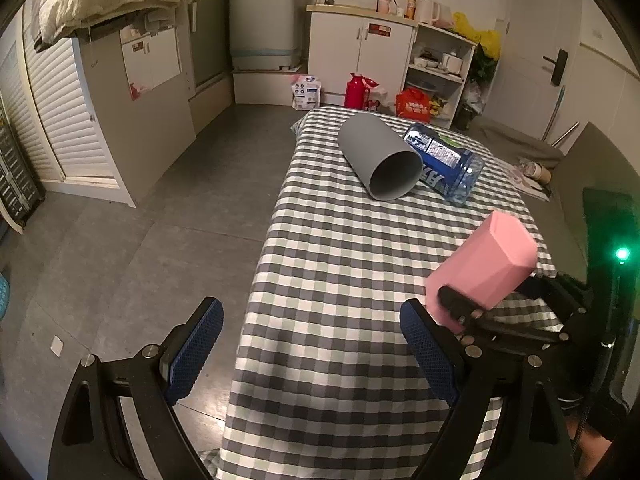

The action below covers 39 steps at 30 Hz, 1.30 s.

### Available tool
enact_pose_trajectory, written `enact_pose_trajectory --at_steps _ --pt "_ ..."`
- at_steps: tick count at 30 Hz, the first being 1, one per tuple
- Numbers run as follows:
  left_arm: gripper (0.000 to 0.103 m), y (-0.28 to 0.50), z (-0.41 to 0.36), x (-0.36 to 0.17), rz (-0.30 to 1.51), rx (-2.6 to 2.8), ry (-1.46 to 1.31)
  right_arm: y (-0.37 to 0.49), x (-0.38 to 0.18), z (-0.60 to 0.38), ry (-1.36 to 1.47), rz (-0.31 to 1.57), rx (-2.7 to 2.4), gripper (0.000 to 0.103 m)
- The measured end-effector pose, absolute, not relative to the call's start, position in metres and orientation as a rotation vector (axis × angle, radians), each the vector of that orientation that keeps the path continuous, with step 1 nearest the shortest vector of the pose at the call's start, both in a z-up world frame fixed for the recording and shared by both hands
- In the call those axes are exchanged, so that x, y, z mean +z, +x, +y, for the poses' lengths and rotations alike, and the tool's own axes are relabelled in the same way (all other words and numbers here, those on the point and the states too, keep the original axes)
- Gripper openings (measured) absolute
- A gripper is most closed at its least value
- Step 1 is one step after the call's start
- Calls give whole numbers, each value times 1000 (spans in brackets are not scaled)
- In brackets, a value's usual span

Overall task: Flip cup upside down
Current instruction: 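Rotate the pink cup upright with the right gripper and lower it onto the table, then open the right gripper and withdraw it from the standing pink cup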

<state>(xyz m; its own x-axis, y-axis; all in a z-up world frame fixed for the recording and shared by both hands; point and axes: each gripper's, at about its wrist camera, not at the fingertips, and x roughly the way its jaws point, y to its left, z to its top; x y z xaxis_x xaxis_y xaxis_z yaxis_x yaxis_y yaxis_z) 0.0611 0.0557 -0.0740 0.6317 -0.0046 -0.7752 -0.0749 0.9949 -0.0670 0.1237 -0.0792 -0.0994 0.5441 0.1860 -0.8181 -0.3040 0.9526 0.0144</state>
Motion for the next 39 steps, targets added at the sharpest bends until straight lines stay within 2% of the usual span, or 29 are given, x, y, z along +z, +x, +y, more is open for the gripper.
enact_pose_trajectory --at_steps 2,4,11,31,33,35,39 --pt "93 60 54 -73 881 36 -96 123 -100 -83 -113 962 283 80" --pt "93 59 51 -71 868 29 -88 122 -98 -87 -98 966 270 85" --pt "93 53 46 -59 819 18 -86 104 -78 -102 -62 935 261 88" --pt "93 19 -7 -12 637 -62 -40 52 -11 -187 26 763 191 89" --pt "94 16 -14 -12 623 -76 -28 47 -7 -193 27 744 184 90" --pt "100 13 -19 -10 608 -86 -22 41 -3 -201 28 729 179 91" --pt "101 2 -25 -7 570 -85 11 25 5 -214 25 697 173 95"
